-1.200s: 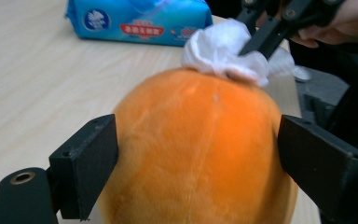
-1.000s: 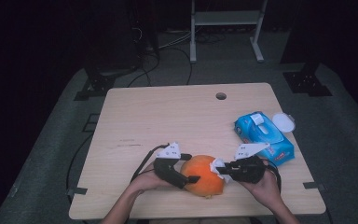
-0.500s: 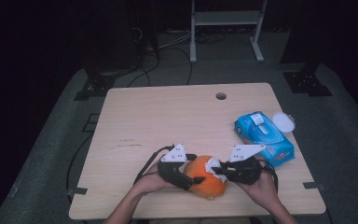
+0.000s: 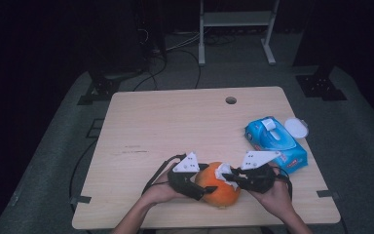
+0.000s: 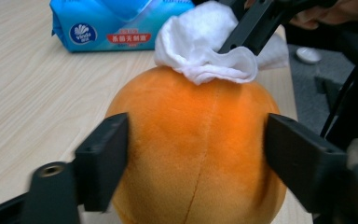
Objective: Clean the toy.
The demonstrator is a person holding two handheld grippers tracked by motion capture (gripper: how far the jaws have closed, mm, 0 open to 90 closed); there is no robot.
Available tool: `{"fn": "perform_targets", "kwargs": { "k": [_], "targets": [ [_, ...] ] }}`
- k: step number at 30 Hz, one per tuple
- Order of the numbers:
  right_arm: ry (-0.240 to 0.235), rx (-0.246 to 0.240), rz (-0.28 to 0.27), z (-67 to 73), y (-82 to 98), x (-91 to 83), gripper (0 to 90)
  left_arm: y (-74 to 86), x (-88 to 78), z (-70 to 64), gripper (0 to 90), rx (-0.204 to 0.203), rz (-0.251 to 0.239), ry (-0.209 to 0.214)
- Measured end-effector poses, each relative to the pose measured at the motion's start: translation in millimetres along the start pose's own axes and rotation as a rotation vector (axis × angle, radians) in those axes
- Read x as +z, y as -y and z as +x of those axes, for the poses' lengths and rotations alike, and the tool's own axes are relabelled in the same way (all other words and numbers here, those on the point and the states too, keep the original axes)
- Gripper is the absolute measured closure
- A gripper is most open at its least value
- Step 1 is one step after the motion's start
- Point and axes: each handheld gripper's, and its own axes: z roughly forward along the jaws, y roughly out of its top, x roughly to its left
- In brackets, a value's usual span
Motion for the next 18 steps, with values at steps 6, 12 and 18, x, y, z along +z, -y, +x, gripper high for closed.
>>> {"fn": "perform_targets", "kwargs": {
  "k": [6,12,18],
  "targets": [
    [0.001,0.035,0.016,-9.8,12.4,-2.5,80.3,15.0,0.3,16.1,10.9,-0.064,-0.022,0.043],
    [0.013,0.017,-0.001,-3.7,4.7,-2.6,80.2,8.0,-0.1,7.0,31.8,-0.013,-0.016,0.016],
    [0.015,-0.031,-0.06,6.6,-9.4,-10.7,80.2,-10.2,-4.4,-8.5,38.2,0.055,-0.043,-0.031]
  ]
}}
